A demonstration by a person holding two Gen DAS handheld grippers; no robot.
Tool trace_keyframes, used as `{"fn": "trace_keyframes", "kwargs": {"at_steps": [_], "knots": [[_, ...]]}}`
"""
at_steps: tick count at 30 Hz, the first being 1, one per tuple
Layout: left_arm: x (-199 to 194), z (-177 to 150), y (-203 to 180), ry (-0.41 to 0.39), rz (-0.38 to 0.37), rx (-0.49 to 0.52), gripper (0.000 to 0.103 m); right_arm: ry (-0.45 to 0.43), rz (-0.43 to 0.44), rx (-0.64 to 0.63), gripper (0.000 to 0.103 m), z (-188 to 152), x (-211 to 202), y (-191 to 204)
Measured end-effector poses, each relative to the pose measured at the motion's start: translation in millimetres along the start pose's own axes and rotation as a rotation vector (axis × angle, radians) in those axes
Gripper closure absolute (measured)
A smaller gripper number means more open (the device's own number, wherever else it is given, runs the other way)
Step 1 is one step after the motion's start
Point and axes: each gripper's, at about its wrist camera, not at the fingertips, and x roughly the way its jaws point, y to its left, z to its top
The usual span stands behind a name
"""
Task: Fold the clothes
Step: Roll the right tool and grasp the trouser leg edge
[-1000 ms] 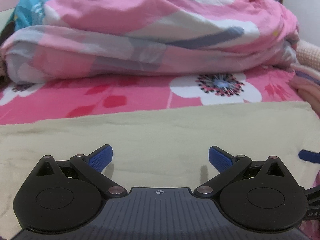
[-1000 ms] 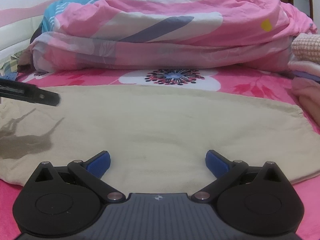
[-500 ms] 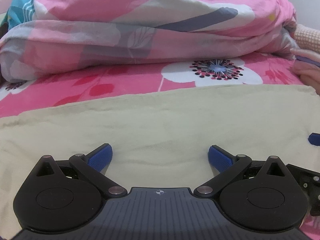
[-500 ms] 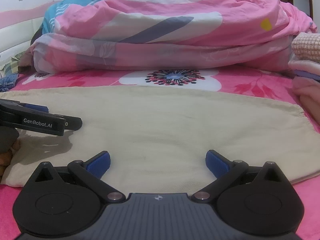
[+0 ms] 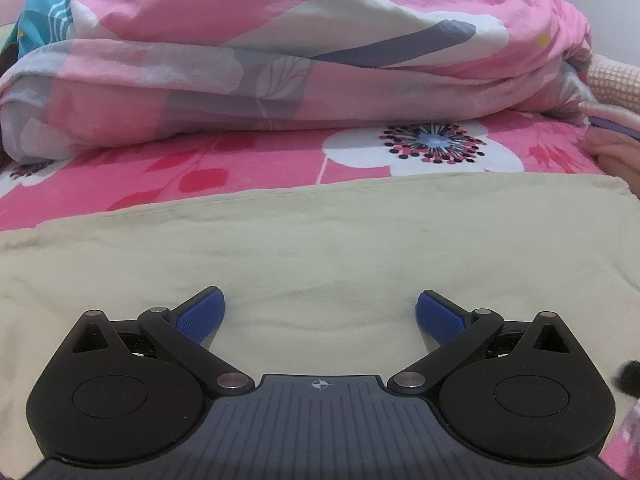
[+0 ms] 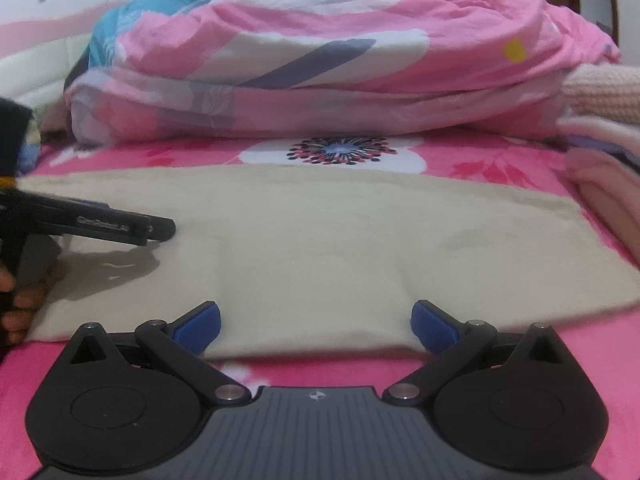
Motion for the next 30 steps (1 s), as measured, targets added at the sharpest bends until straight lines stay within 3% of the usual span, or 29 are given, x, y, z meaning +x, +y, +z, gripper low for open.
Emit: {"fn": "trace_keyframes", "kwargs": {"at_steps": [3,11,18,24,27,30], "knots": [[0.0,-0.2,0.8,-0.001,-0.003,-0.004,0.0,-0.014,0.01,0.074,0.0,-4.7,-18.5,-16.2],[-0.4,-1.3,0.7,-0.006,-0.003,-0.005,0.0,-0.08,-0.141,0.447,0.0,-14.9,-43.4,-112.5],[-0.3,-1.5,0.0,-0.009,-0.001,-0.005,0.0,-0.12,-0.082,0.714,0.0,-14.7,-20.2,-174.6],[-0.4,-1.7,0.4,-0.011,-0.001,-0.006,0.0,-0.15,-0.082,0.815,0.003,-7.4,1.4,-201.8],[-0.4,-1.9,0.3,-0.011,-0.001,-0.007,0.0,-0.17,-0.092,0.852,0.011,-6.4,7.5,-211.3],[-0.3,-2.1,0.2,-0.012,-0.002,-0.007,0.0,-0.182,-0.12,0.905,0.036,-11.7,5.6,-219.7]]}}
